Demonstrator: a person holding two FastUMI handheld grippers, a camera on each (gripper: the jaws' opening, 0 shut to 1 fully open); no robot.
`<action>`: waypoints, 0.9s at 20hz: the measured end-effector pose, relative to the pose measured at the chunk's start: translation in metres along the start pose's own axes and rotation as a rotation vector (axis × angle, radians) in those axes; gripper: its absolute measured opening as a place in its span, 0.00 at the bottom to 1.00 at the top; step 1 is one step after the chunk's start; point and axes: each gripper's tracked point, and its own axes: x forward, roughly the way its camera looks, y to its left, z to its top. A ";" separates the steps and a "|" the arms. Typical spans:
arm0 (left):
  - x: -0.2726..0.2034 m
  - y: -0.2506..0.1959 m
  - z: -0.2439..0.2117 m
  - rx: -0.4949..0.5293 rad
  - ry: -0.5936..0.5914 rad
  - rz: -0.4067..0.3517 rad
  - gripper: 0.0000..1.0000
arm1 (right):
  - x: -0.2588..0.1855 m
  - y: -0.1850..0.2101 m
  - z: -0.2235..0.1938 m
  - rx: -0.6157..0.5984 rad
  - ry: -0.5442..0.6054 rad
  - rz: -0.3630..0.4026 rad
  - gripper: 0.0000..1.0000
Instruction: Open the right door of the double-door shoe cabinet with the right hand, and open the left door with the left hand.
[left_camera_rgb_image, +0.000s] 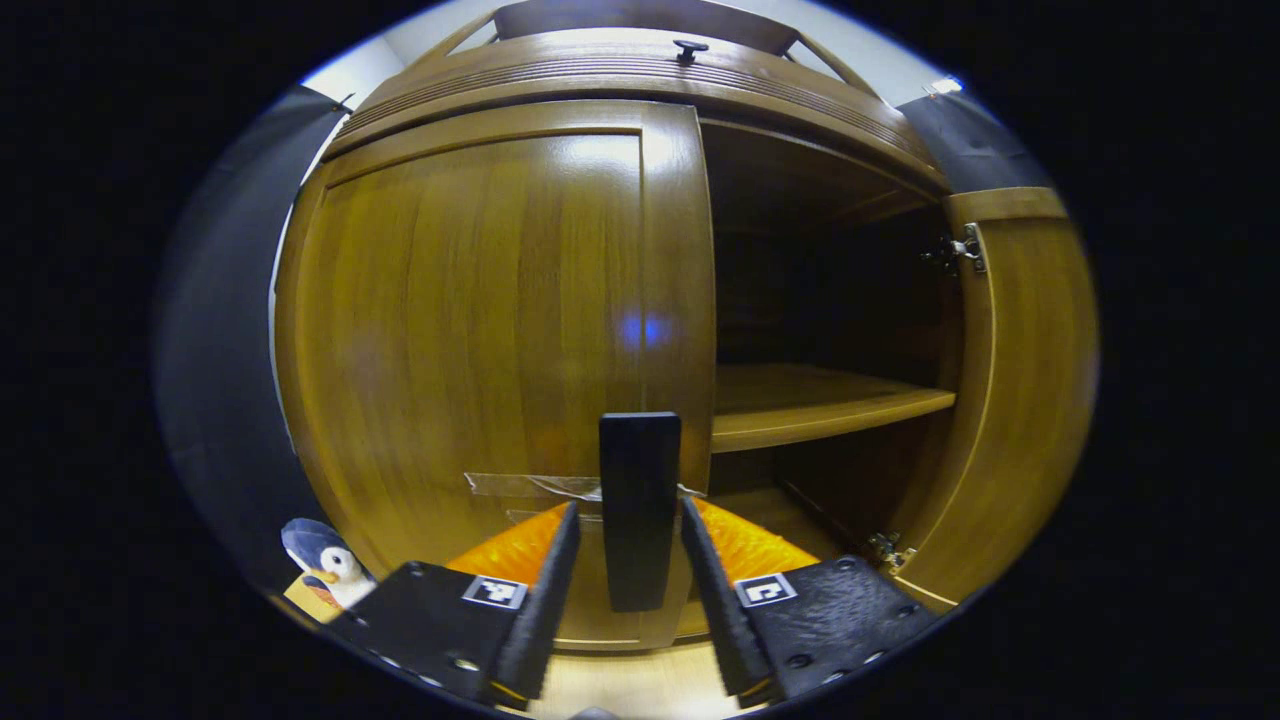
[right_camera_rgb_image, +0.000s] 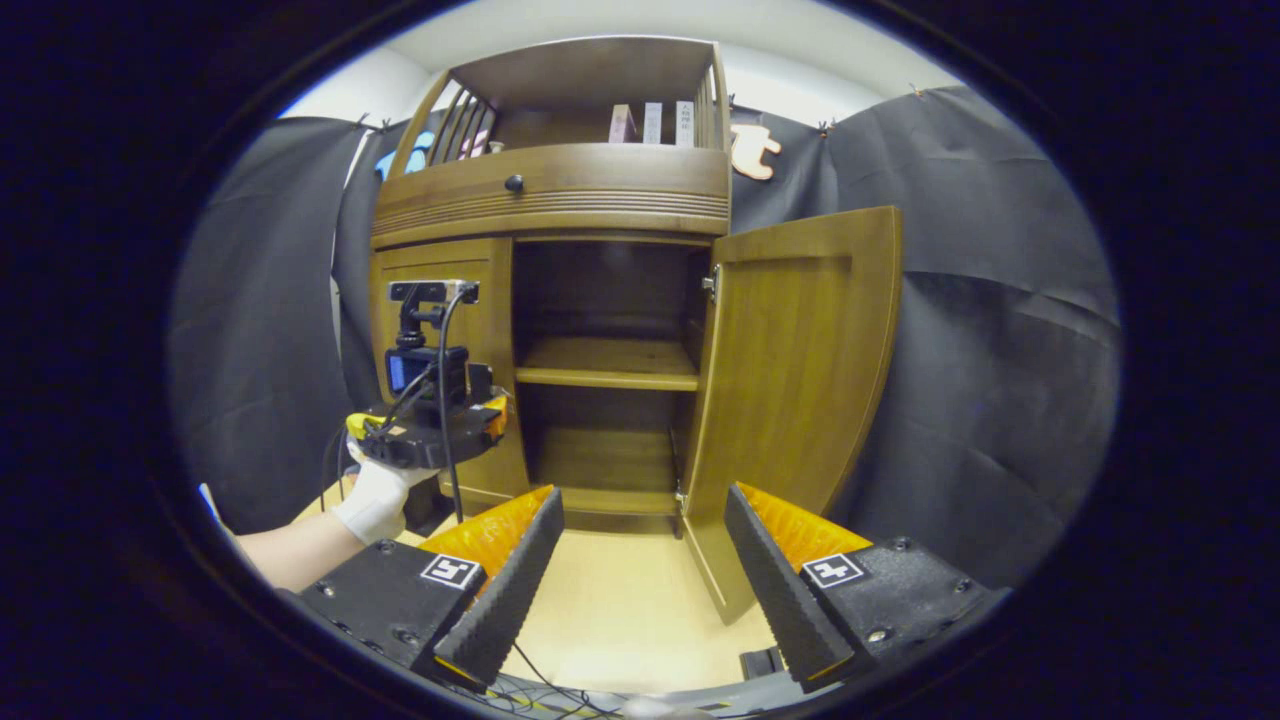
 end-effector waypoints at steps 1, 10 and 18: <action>0.001 -0.003 -0.002 -0.003 0.006 -0.013 0.39 | -0.001 0.001 0.000 0.000 0.001 0.004 1.00; -0.013 -0.004 -0.003 0.015 0.011 -0.023 0.25 | -0.007 -0.001 -0.001 0.006 0.007 0.014 1.00; -0.067 0.006 -0.007 0.014 0.002 -0.046 0.25 | -0.010 -0.001 -0.002 0.024 0.011 0.021 1.00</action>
